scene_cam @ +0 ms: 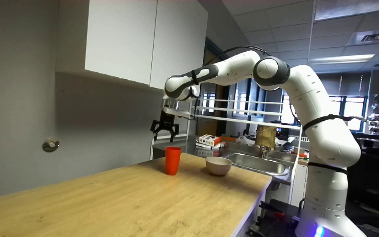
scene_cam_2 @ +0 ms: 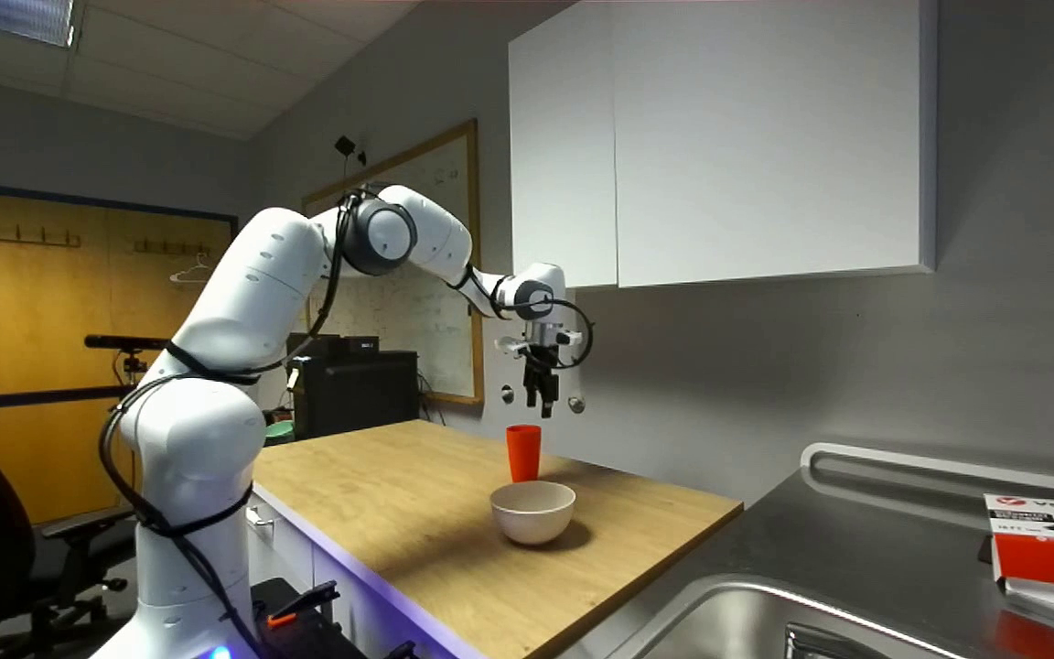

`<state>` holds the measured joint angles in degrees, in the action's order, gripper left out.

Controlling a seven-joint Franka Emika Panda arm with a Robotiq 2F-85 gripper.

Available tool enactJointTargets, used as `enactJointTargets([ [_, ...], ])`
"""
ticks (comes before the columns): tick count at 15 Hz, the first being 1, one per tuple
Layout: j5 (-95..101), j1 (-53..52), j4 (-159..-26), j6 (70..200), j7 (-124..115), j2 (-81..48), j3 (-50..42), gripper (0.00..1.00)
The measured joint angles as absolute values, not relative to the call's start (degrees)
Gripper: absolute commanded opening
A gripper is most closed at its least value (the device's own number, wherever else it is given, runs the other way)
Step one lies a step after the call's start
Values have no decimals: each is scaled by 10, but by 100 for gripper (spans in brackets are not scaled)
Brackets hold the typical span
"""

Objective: Pour the contents of the cup into the bowl

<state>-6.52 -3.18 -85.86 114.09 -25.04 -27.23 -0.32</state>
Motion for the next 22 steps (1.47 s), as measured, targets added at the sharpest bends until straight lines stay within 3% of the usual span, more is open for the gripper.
enactJointTargets([
  [22,-66,-78,-849,1127,-343,-272,-3,100],
])
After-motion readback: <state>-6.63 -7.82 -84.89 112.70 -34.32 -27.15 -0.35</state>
